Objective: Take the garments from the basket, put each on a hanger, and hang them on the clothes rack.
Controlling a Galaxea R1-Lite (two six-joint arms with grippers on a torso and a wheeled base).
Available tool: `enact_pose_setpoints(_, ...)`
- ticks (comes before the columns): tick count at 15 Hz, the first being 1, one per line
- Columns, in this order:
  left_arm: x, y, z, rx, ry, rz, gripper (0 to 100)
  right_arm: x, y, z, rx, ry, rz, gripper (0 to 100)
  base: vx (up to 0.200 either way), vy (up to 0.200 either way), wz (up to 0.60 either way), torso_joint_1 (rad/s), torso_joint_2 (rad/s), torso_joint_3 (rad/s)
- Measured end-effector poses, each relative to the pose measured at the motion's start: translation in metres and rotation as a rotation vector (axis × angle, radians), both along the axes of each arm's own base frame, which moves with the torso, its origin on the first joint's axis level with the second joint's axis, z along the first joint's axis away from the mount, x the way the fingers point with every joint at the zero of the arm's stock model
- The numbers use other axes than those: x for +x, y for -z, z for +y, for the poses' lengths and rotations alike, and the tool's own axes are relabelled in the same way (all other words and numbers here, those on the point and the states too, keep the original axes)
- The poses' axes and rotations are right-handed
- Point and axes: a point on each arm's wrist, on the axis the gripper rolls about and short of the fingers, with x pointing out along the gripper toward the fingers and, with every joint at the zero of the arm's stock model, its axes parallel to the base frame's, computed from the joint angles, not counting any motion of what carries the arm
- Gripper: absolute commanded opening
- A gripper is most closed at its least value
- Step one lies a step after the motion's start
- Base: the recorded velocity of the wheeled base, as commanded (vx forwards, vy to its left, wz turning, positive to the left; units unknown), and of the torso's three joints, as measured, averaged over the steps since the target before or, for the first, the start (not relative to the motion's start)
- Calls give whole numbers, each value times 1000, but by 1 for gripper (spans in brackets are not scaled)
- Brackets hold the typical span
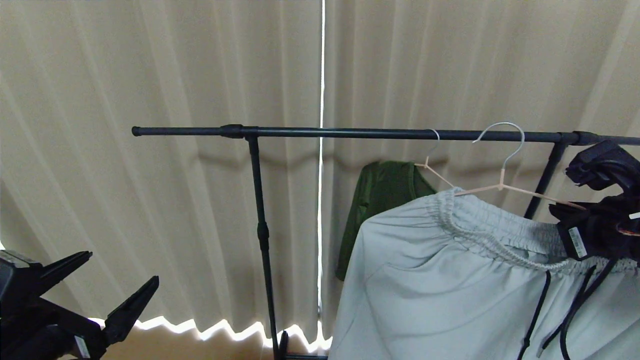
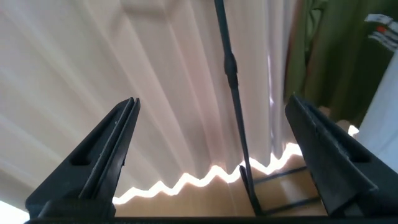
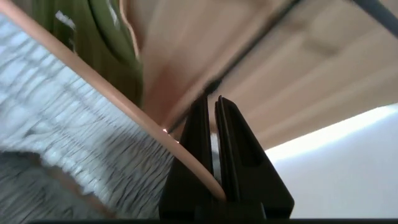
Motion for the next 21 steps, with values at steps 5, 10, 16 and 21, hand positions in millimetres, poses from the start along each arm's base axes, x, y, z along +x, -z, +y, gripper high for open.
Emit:
enact_pose_setpoints(5, -3, -2, 1, -3, 0, -17, 100, 12, 5, 16, -4, -57, 30, 0, 200, 0, 0, 3, 4, 2)
enact_pose_setpoints(10, -5, -1, 1, 4, 2, -22, 100, 31, 5, 34, -25, -31, 34, 0, 40, 0, 0, 0, 0, 0)
enact_pose_setpoints(16, -8, -2, 2, 8, 6, -36, 100, 66, 4, 62, -108, 79, 12, 0, 0, 0, 0, 0, 0, 0)
enact_pose_setpoints(21, -9, -3, 2, 6, 7, -47, 100, 92, 21, 81, -161, 111, 47, 0, 0, 0, 0, 0, 0, 0)
